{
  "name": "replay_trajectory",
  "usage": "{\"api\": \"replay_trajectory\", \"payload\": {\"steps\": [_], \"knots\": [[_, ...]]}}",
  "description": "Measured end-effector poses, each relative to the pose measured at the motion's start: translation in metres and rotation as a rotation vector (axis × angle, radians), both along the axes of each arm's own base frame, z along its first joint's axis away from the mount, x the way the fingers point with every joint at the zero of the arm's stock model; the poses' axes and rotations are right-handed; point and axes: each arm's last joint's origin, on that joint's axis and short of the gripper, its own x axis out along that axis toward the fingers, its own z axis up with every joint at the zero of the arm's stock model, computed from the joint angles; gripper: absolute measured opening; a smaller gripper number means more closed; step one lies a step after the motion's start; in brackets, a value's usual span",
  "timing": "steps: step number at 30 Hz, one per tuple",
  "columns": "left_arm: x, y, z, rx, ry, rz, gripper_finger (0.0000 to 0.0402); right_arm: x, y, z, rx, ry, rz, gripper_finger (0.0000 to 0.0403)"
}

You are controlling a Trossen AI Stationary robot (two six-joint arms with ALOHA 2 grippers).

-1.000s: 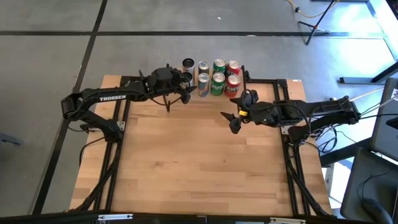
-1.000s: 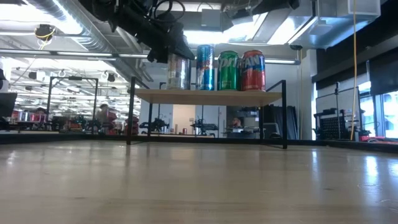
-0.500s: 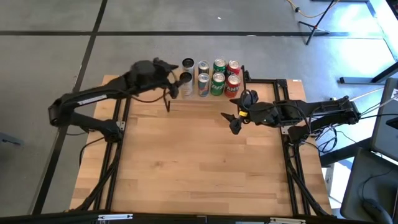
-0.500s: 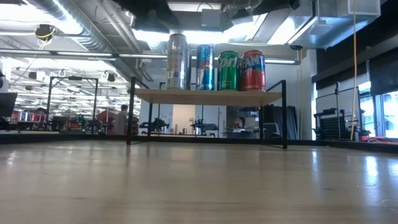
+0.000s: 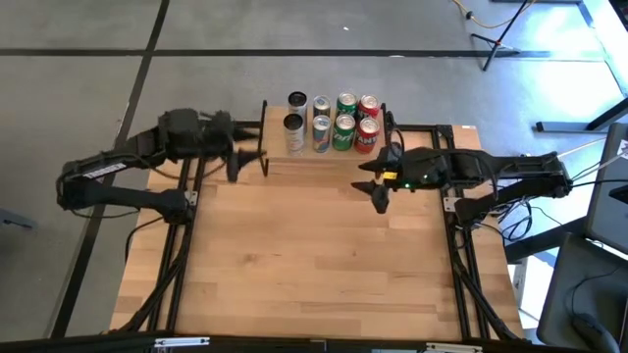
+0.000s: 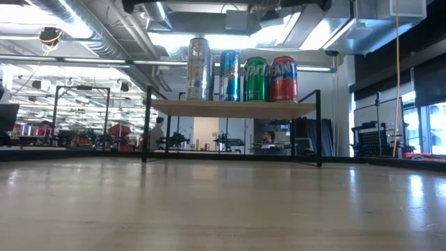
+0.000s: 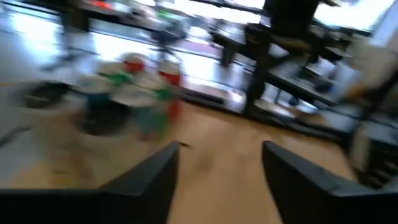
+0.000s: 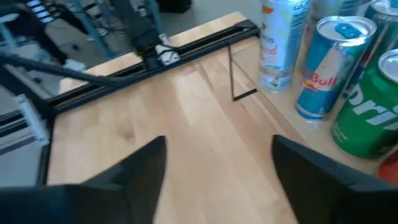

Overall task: Place canned beverage on shelf
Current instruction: Return to Home Position

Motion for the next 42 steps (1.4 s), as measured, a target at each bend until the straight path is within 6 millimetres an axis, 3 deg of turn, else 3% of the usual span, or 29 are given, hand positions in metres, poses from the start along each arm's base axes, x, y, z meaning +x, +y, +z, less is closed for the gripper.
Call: {"api": "replay_trajectory", "payload": {"steps": [7,9,15,21,23,27,29,35,37,42], "knots": [[0.005,-0.030,-0.053,-0.046,-0.040,-0.191,0.0028,-0.024,-0.004,-0.008,-0.006,0.022,0.027,0.0054],[0.002,-0.039,-0.069,-0.082,-0.071,-0.233,0.0011,-0.036,-0.004,-0.014,0.014,-0.003,0.049,0.0015],[-0.022,-0.047,-0.104,-0.214,-0.102,-0.208,0.0042,-0.082,-0.008,-0.036,0.045,-0.173,0.060,0.0046],[-0.034,-0.045,-0.129,-0.223,-0.063,-0.125,0.0058,-0.124,-0.012,-0.070,0.054,-0.201,0.051,0.0057],[-0.033,-0.045,-0.135,-0.189,-0.078,-0.105,0.0059,-0.134,-0.011,-0.075,0.109,-0.229,0.080,0.0057],[-0.028,-0.046,-0.152,0.018,-0.208,-0.188,0.0056,-0.151,-0.007,-0.098,0.013,-0.303,0.335,0.0057],[-0.029,-0.047,-0.162,0.061,-0.299,-0.223,0.0054,-0.159,-0.007,-0.111,-0.008,-0.393,0.357,0.0058],[-0.043,-0.048,-0.196,0.041,-0.401,-0.231,0.0053,-0.176,-0.011,-0.153,-0.011,-0.501,0.251,0.0058],[-0.047,-0.047,-0.207,0.037,-0.392,-0.222,0.0053,-0.174,-0.012,-0.156,-0.017,-0.497,0.221,0.0058],[-0.051,-0.047,-0.211,0.056,-0.345,-0.204,0.0053,-0.170,-0.012,-0.168,-0.024,-0.450,0.223,0.0058]]}}
